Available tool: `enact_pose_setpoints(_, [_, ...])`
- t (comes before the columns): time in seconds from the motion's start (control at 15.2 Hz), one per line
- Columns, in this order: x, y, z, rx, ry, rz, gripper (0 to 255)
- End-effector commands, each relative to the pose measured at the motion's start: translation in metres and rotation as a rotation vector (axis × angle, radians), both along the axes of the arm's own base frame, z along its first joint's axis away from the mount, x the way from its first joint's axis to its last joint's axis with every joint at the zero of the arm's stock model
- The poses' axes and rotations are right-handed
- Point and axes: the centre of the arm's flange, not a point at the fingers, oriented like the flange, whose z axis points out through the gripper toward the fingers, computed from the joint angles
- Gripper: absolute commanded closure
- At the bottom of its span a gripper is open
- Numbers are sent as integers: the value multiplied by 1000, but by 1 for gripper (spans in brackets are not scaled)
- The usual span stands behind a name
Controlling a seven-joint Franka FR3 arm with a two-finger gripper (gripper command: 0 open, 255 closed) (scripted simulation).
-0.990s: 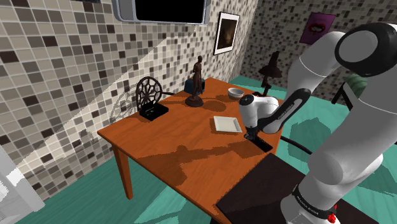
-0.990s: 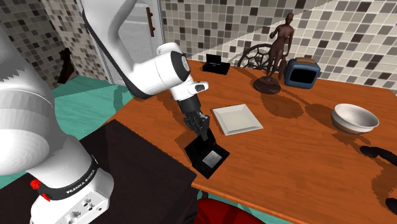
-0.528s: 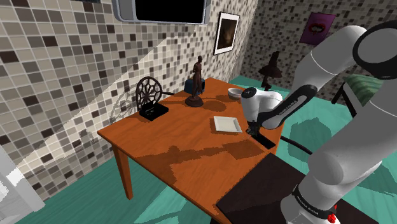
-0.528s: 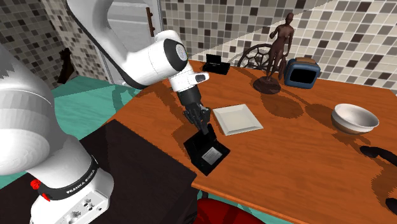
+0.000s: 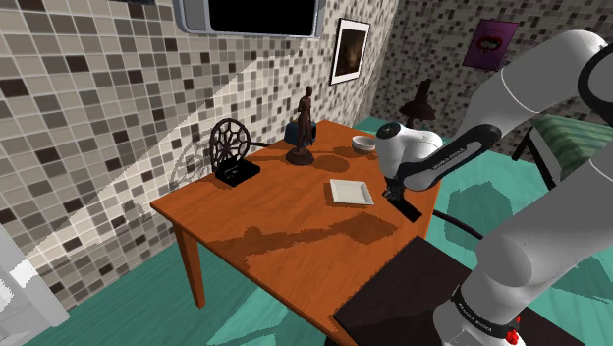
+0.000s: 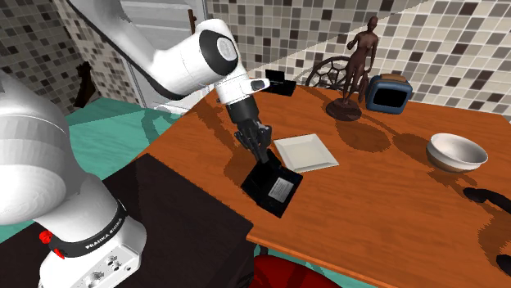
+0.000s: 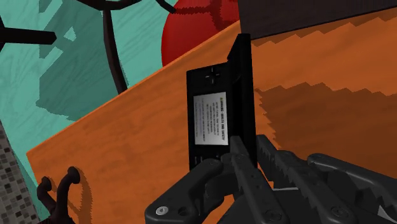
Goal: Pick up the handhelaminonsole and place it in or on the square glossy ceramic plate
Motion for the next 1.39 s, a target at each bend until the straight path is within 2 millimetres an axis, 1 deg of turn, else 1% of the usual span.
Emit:
enact_pose_setpoints(0.0, [13, 0, 5, 0, 0, 0, 255])
enact_pose_setpoints(1.25, [264, 6, 33, 0, 0, 0, 255])
enact_pose_setpoints(1.32, [264, 6, 28, 0, 0, 0, 255])
